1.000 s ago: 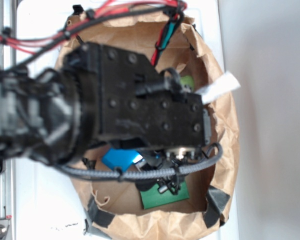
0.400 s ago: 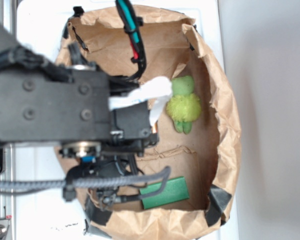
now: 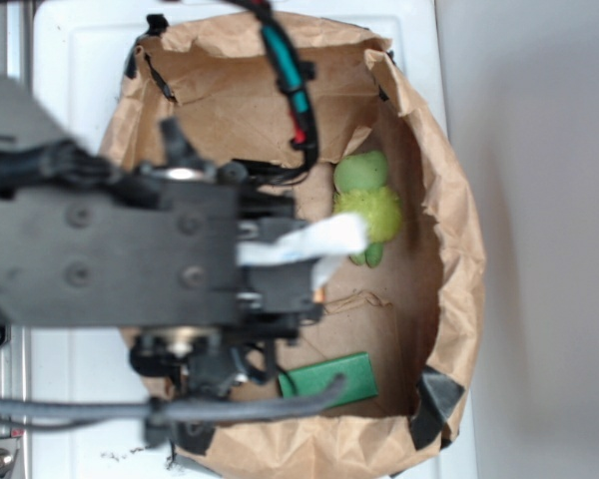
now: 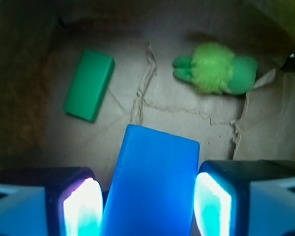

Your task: Grab the blue block.

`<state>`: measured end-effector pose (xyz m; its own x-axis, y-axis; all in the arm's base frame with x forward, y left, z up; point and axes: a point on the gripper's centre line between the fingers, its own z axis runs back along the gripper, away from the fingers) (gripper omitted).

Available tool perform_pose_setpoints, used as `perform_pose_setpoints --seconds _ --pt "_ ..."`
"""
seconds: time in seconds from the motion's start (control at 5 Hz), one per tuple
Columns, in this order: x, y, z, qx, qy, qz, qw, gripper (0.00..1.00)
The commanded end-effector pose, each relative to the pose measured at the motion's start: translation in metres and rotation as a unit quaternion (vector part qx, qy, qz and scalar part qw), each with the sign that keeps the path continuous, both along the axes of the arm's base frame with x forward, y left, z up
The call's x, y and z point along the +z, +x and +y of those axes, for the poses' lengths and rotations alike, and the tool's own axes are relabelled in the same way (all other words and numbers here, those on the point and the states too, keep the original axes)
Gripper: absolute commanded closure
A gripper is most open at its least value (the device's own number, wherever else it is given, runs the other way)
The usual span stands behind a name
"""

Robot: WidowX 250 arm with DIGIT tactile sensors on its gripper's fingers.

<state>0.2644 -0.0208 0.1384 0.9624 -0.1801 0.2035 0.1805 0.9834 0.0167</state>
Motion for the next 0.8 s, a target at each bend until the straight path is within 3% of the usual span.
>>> perform_pose_setpoints --seconds 0.0,0.2,0.4,0.6 --pt "0.037 0.022 0.02 0.028 -0.011 -0.011 0.999 1.0" --pt "0.044 0.02 0.027 0.025 -0.023 -0.001 0.999 1.0" --pt "0.042 0.02 0.033 0.037 -0.025 -0.01 0.999 1.0" --pt "0.039 0.02 0.032 0.055 -0.007 -0.019 0.998 1.0"
